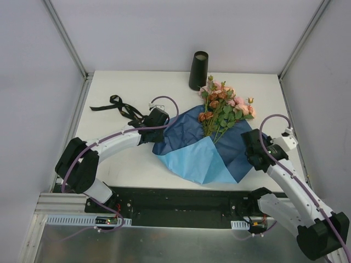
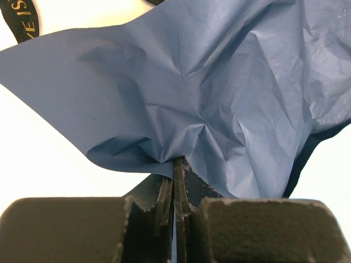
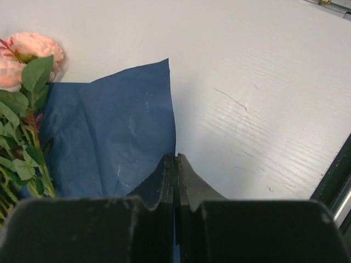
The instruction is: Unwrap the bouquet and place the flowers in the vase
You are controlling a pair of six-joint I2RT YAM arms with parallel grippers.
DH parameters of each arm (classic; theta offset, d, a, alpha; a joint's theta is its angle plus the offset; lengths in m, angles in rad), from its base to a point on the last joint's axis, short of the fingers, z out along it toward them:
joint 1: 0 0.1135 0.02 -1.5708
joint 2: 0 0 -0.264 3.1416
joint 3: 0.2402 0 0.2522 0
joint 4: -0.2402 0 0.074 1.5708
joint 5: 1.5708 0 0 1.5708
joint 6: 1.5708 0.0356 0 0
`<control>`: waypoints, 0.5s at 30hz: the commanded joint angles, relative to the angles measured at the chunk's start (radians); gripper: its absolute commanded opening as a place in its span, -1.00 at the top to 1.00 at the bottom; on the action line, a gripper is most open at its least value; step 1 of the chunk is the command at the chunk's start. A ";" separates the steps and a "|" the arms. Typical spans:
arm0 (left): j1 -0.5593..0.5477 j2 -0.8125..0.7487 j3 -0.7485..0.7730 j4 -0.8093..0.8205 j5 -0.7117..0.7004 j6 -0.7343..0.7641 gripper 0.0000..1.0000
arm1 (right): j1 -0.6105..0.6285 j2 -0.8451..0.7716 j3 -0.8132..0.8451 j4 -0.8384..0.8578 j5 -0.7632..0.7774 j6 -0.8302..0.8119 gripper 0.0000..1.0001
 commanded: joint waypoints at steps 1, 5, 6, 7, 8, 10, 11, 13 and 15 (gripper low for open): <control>0.004 -0.001 0.007 -0.020 -0.059 -0.040 0.84 | -0.013 -0.105 0.010 -0.103 0.066 0.098 0.90; 0.005 -0.017 0.021 -0.041 -0.070 -0.034 0.45 | -0.013 -0.173 0.109 -0.139 0.078 0.019 0.16; 0.005 -0.025 0.030 -0.053 -0.070 -0.028 0.35 | -0.011 -0.181 0.146 -0.140 0.078 -0.011 0.10; 0.005 -0.037 0.046 -0.067 -0.070 -0.022 0.28 | -0.011 -0.187 0.182 -0.137 0.075 -0.053 0.04; 0.005 -0.053 0.058 -0.083 -0.073 -0.011 0.18 | -0.011 -0.190 0.221 -0.119 0.063 -0.113 0.00; 0.005 -0.086 0.085 -0.115 -0.084 0.011 -0.04 | -0.011 -0.187 0.294 -0.035 -0.012 -0.262 -0.04; 0.005 -0.103 0.098 -0.133 -0.084 0.023 -0.17 | -0.011 -0.182 0.317 0.028 -0.092 -0.349 -0.05; 0.005 -0.148 0.125 -0.152 -0.067 0.051 -0.32 | -0.013 -0.159 0.355 0.120 -0.273 -0.524 -0.05; 0.005 -0.201 0.135 -0.155 -0.026 0.064 -0.46 | -0.011 -0.138 0.357 0.201 -0.425 -0.575 -0.03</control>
